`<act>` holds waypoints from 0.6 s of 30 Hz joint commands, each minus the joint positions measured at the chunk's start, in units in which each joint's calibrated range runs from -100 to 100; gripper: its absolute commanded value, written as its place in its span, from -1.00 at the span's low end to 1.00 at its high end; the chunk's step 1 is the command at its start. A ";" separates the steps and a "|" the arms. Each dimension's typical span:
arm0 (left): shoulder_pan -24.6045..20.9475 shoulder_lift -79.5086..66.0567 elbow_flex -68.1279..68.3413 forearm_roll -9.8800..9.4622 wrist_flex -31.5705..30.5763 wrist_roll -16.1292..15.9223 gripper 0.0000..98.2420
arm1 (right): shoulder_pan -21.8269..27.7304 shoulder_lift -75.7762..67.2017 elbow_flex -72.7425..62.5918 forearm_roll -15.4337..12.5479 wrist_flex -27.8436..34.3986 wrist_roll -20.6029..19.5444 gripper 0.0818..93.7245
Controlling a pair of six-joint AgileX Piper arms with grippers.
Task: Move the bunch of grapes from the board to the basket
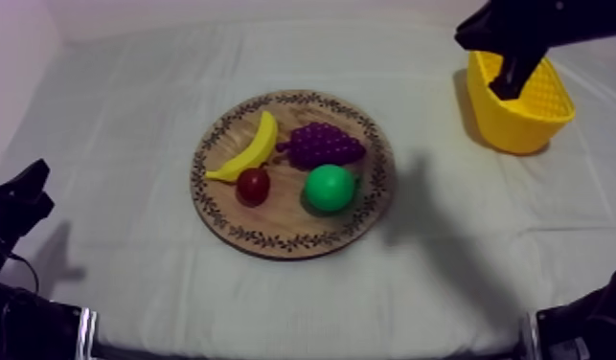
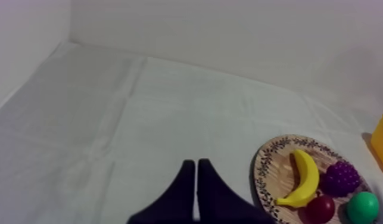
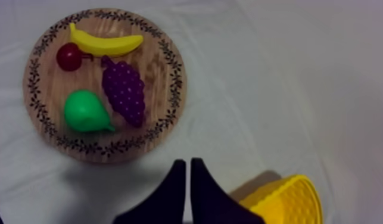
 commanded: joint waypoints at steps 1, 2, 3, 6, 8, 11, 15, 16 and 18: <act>0.00 0.00 -0.02 -0.02 0.00 -0.02 -1.00 | -0.53 2.84 -2.26 0.30 0.97 0.36 -0.99; 0.00 0.00 -0.02 -0.02 0.00 -0.02 -1.00 | -0.84 3.81 -3.09 0.49 1.44 0.52 -0.99; 0.00 0.00 -0.02 -0.02 0.00 -0.02 -1.00 | -1.13 4.74 -3.88 0.69 1.92 0.65 -0.99; 0.00 0.00 -0.02 -0.02 0.00 -0.02 -1.00 | -1.89 7.48 -6.28 1.18 3.33 0.99 -0.99; 0.00 0.00 -0.02 -0.02 0.00 -0.02 -1.00 | -2.24 9.33 -7.89 1.44 4.20 1.20 -0.99; 0.00 0.00 -0.02 -0.02 0.00 -0.02 -1.00 | -2.70 12.14 -10.17 1.86 5.38 1.50 -0.99; 0.00 0.00 -0.02 -0.02 0.00 -0.02 -1.00 | -3.29 16.08 -13.06 2.52 7.03 1.73 -0.99; 0.00 0.00 -0.02 -0.02 0.00 -0.02 -1.00 | -3.44 17.07 -13.79 2.68 7.55 1.75 -0.99; 0.00 0.00 -0.02 -0.02 0.00 -0.02 -1.00 | -3.70 18.98 -15.32 2.95 8.67 1.77 -0.99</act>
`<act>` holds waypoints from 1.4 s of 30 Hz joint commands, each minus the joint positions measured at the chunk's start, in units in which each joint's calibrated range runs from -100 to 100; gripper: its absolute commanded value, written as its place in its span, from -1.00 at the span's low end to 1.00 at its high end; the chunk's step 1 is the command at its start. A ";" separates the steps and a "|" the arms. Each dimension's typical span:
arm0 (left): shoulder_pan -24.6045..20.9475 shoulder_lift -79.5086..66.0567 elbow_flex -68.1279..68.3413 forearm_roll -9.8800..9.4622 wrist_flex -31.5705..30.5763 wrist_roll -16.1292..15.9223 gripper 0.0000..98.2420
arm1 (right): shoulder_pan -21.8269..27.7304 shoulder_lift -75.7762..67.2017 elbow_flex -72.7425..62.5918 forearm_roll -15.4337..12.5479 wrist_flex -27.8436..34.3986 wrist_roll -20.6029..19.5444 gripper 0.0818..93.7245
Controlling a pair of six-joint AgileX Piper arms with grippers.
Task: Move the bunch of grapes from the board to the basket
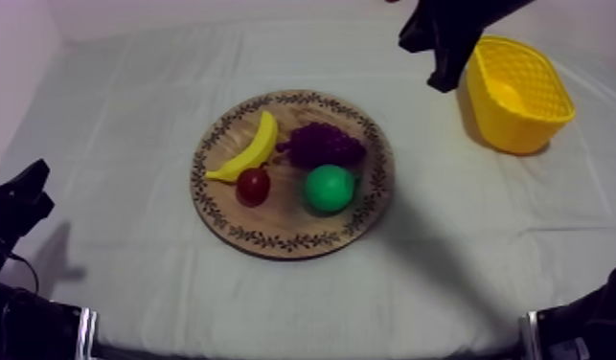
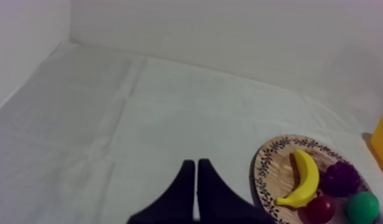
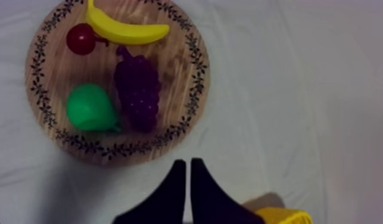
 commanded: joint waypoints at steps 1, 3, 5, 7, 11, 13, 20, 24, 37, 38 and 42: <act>0.00 0.00 -0.02 -0.02 0.00 -0.02 -1.00 | -0.25 2.40 -1.81 0.24 1.34 0.02 -0.99; 0.00 0.00 -0.02 -0.02 0.00 -0.02 -1.00 | -0.58 4.28 -3.54 0.41 2.59 0.10 -0.99; 0.00 0.00 -0.02 -0.02 0.00 -0.02 -1.00 | -0.92 6.15 -5.32 0.51 3.82 0.24 -0.99; 0.00 0.00 -0.02 -0.02 0.00 -0.02 -1.00 | -1.36 7.96 -7.01 0.68 4.91 0.38 -0.99; 0.00 0.00 -0.02 -0.02 0.00 -0.02 -1.00 | -2.41 11.48 -9.49 1.09 6.62 0.74 -0.99; 0.00 0.00 -0.02 -0.02 0.00 -0.02 -1.00 | -2.86 13.18 -10.55 1.29 7.31 0.91 -0.99; 0.00 0.00 -0.02 -0.02 0.00 -0.02 -1.00 | -3.60 18.44 -14.61 1.50 10.67 1.15 -0.98; 0.00 0.00 -0.02 -0.02 0.00 -0.02 -1.00 | -3.65 20.28 -16.98 1.48 12.47 1.26 -0.89; 0.00 0.00 -0.02 -0.02 0.00 -0.02 -1.00 | -3.78 24.01 -21.27 0.90 15.03 2.52 0.16; 0.00 0.00 -0.02 -0.02 0.00 -0.02 -1.00 | -3.81 24.31 -21.50 0.79 15.05 2.69 0.21; 0.00 0.00 -0.02 -0.02 0.00 -0.02 -1.00 | -3.79 25.54 -22.39 0.51 14.84 2.99 0.32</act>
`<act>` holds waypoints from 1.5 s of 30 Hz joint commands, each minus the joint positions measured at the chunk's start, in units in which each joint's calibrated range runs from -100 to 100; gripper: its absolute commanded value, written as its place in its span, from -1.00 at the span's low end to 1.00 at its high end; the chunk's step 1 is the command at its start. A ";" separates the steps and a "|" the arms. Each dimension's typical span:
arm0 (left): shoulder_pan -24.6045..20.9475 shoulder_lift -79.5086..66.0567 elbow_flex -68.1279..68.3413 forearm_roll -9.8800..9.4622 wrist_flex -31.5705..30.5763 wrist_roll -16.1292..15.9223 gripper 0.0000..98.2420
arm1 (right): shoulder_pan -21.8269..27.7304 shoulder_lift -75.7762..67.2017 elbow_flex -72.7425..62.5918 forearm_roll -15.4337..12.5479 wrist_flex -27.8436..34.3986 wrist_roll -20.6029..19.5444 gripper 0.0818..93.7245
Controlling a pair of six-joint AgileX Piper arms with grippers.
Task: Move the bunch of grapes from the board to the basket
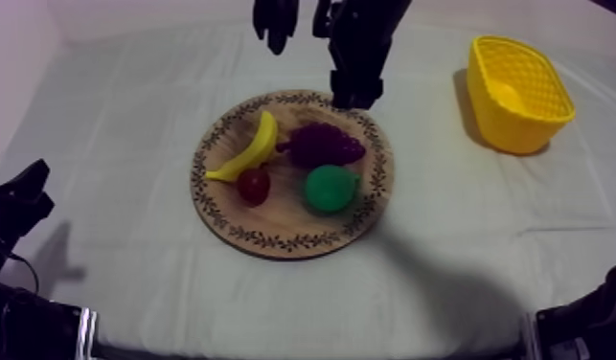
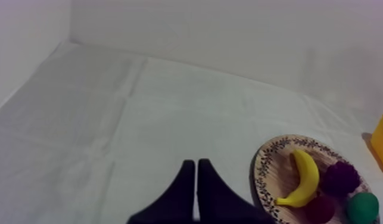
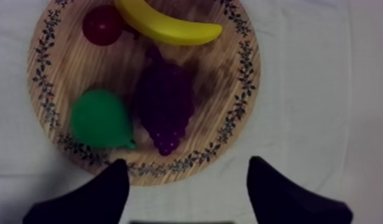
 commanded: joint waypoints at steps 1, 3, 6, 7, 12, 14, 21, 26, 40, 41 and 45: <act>0.00 0.00 -0.02 -0.02 0.00 -0.02 -1.00 | 0.12 0.54 -0.37 -0.08 -0.32 0.02 0.33; 0.00 0.00 -0.02 -0.02 0.00 -0.02 -1.00 | 0.18 1.26 -0.85 -0.21 -0.24 0.14 0.33; 0.00 0.00 -0.02 -0.02 0.00 -0.02 -1.00 | 0.21 2.45 -1.51 -0.34 -0.24 0.25 0.33; 0.00 0.00 -0.02 -0.02 0.00 -0.02 -1.00 | 0.22 2.83 -1.68 -0.36 -0.37 0.23 0.33; 0.00 0.00 -0.02 -0.02 0.00 -0.02 -1.00 | 0.25 5.01 -1.78 -0.61 -1.03 0.46 0.33; 0.00 0.00 -0.02 -0.02 0.00 -0.02 -1.00 | 0.37 6.17 -1.59 -0.73 -1.59 0.59 0.33; 0.00 0.00 -0.02 -0.02 0.00 -0.02 -1.00 | 0.71 11.39 -2.30 -1.45 -3.01 1.34 0.33; 0.00 0.00 -0.02 -0.02 0.00 -0.02 -1.00 | 0.87 15.62 -4.02 -1.80 -3.87 1.65 0.33; 0.00 0.00 -0.02 -0.02 0.00 -0.02 -1.00 | 1.40 25.13 -7.98 -2.34 -4.78 2.30 0.32; 0.00 0.00 -0.02 -0.02 0.00 -0.02 -1.00 | 1.42 25.51 -8.11 -2.38 -4.86 2.37 0.32; 0.00 0.00 -0.02 -0.02 0.00 -0.02 -1.00 | 1.39 26.82 -8.34 -2.75 -5.22 2.86 0.31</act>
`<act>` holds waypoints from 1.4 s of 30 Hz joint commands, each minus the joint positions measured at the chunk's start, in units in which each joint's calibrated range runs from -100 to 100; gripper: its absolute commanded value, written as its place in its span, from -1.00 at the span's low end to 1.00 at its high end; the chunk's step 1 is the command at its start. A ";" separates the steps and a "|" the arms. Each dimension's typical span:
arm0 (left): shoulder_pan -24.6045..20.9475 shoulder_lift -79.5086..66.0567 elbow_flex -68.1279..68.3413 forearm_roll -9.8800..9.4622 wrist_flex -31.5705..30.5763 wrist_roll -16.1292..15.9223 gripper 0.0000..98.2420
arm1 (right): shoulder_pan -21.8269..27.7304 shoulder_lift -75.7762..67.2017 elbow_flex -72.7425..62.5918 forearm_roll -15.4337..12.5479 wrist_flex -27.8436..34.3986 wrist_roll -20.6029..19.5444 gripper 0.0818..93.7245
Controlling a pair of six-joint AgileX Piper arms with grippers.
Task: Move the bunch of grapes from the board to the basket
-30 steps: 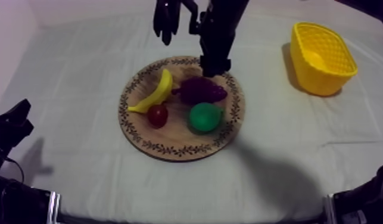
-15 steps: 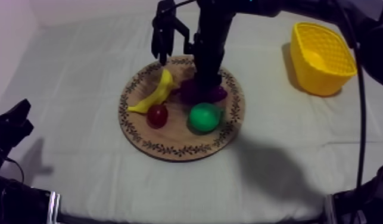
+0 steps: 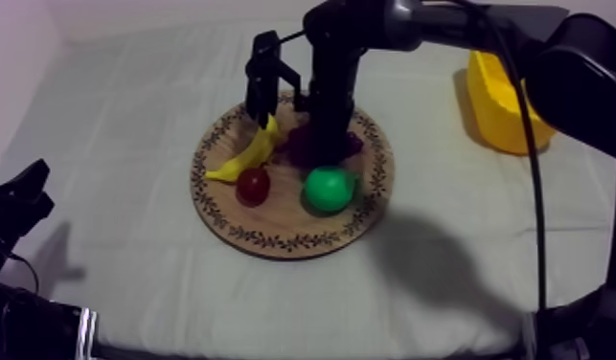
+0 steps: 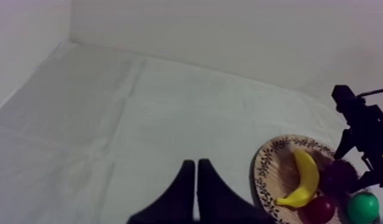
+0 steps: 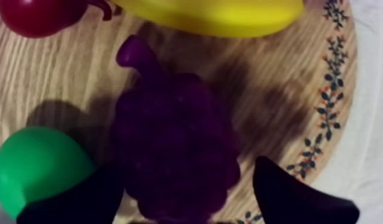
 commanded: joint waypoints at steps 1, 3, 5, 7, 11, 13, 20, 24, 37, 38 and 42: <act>0.00 0.00 -0.02 -0.02 0.00 -0.02 -1.00 | -0.05 0.46 0.02 -0.04 -0.09 0.35 0.31; 0.00 0.00 -0.02 -0.02 0.00 -0.02 -1.00 | -0.11 0.96 0.02 -0.23 -0.18 0.65 0.29; 0.00 0.00 -0.02 -0.02 0.00 -0.02 -1.00 | -0.21 1.37 0.17 -0.37 -0.28 0.95 0.27; 0.00 0.00 -0.02 -0.02 0.00 -0.02 -1.00 | -0.30 1.66 0.56 -0.44 -0.51 1.28 0.24; 0.00 0.00 -0.02 -0.02 0.00 -0.02 -1.00 | -0.52 2.09 1.33 -0.41 -1.10 1.61 0.10; 0.00 0.00 -0.02 -0.02 0.00 -0.02 -1.00 | -0.59 2.21 1.39 -0.39 -1.24 1.65 0.00; 0.00 0.00 -0.02 -0.02 0.00 -0.02 -1.00 | -0.24 0.65 0.31 -0.01 -0.85 1.14 -0.26; 0.00 0.00 -0.02 -0.02 0.00 -0.02 -1.00 | 0.26 -1.77 -0.61 0.58 -0.59 0.50 -0.29; 0.00 0.00 -0.02 -0.02 0.00 -0.02 -1.00 | 3.38 -14.13 -0.74 3.67 -1.02 -3.15 -0.30; 0.00 0.00 -0.02 -0.02 0.00 -0.02 -1.00 | 3.64 -14.98 -0.66 3.88 -1.06 -3.54 -0.30; 0.00 0.00 -0.02 -0.02 0.00 -0.02 -1.00 | 5.06 -18.04 -0.56 4.28 -1.00 -5.28 -0.30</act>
